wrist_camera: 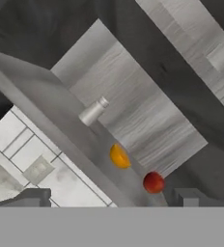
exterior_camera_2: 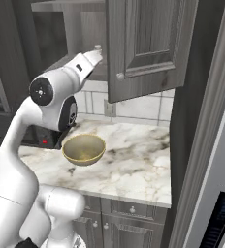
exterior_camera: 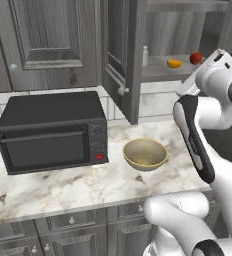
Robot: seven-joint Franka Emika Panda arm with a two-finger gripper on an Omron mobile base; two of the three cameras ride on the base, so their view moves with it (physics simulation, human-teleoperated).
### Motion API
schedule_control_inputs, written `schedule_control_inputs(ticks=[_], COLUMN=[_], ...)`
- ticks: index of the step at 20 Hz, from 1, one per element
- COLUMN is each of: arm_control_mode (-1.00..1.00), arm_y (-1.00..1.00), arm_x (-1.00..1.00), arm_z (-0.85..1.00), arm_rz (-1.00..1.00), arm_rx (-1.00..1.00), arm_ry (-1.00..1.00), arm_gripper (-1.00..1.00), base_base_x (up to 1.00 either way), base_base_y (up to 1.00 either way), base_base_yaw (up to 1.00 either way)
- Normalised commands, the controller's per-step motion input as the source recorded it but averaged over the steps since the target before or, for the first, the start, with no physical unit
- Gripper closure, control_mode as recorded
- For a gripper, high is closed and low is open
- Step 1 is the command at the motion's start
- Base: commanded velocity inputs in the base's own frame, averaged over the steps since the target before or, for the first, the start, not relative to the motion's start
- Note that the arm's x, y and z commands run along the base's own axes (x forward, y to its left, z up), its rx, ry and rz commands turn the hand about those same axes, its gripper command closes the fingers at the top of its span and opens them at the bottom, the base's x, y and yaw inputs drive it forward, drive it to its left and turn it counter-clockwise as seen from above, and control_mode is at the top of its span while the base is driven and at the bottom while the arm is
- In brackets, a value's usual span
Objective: Open the cabinet. Pick the orange and apple from the cabinet and place them into the bowl. Then close the cabinet.
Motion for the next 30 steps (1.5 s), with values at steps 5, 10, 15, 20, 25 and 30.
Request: schedule_control_inputs(ticks=[5, 10, 15, 20, 25, 30], arm_control_mode=[-1.0, -1.0, -1.0, -1.0, -1.0, -1.0], arm_y=[-0.3, -0.52, -0.85, -1.0, -1.0, -1.0], arm_x=[0.49, 0.3, 0.15, -0.01, -0.26, -0.44], arm_z=[-0.08, -0.14, -0.1, 0.0, 0.0, 0.0], arm_rz=[-0.26, -0.44, -0.42, -0.3, -0.27, -0.24], arm_rx=[0.0, -0.01, -0.01, 0.02, 0.1, 0.18], arm_ry=[0.01, 0.03, 0.1, 0.06, 0.0, 0.0], arm_gripper=[-1.0, -1.0, -1.0, -1.0, -1.0, -1.0], base_base_x=[0.0, 0.0, 0.0, 0.0, 0.0, 0.0], base_base_y=[0.0, 0.0, 0.0, 0.0, 0.0, 0.0], base_base_yaw=[0.0, 0.0, 0.0, 0.0, 0.0, 0.0])
